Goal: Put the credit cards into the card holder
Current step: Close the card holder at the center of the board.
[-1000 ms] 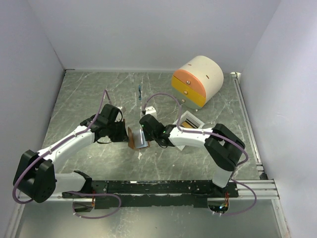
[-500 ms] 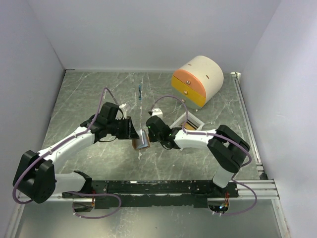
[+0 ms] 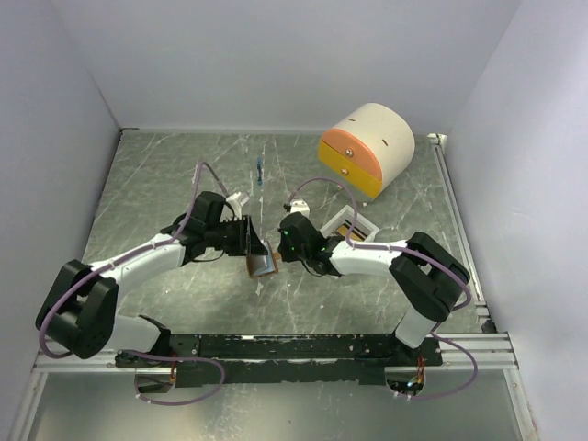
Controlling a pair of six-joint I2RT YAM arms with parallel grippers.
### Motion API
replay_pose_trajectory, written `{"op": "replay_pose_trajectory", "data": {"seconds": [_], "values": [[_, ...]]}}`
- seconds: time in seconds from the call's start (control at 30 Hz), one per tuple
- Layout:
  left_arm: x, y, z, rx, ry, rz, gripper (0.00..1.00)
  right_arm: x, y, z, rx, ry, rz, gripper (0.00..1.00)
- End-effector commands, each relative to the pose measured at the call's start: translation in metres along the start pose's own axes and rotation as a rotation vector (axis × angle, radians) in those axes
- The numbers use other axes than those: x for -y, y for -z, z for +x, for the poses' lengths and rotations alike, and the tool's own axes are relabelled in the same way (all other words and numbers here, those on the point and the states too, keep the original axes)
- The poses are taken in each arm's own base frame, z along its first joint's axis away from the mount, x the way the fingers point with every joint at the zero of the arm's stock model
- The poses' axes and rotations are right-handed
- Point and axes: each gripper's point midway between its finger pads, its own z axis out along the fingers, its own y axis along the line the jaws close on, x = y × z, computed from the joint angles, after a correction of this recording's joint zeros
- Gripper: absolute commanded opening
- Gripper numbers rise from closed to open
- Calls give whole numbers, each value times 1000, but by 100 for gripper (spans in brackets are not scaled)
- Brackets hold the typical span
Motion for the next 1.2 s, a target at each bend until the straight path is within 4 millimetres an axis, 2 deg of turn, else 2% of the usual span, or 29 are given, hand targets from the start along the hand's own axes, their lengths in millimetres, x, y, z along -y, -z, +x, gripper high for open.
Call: {"op": "replay_pose_trajectory", "data": {"seconds": [0.0,0.1,0.17,0.27,0.37,0.43,0.5,0.6,0.67,0.77,0.87,0.97,1.07,1.17], "values": [[14,-9,-16,78,-84,104,44,1,2,4,-6,-26,-12,0],[22,-13,-16,89,-90,170,44,3,1,9,-13,-37,-12,0],[30,-11,-23,106,-105,195,45,4,1,11,-15,-38,-12,0],[48,2,-41,147,-143,205,46,7,1,12,-15,-43,-6,0],[54,20,-60,185,-158,120,47,9,0,13,-17,-46,-9,0],[46,36,-68,200,-144,3,48,10,-1,14,-21,-50,-10,0],[23,53,-76,253,-106,-175,46,9,-1,13,-19,-51,-15,0],[-13,76,-71,281,-20,-378,32,7,0,12,-16,-52,-23,0],[-30,82,-61,268,29,-415,23,6,0,11,-15,-51,-26,0],[-52,77,-40,221,84,-419,16,5,0,10,-17,-49,-32,0],[-57,63,-26,173,92,-361,15,3,2,8,-14,-50,-41,0],[-48,45,-23,134,68,-258,14,2,5,6,-8,-52,-48,0],[-26,29,-26,118,40,-97,16,0,7,3,0,-53,-54,0],[-23,16,-25,98,43,-34,18,-3,8,1,0,-50,-65,0]]}}
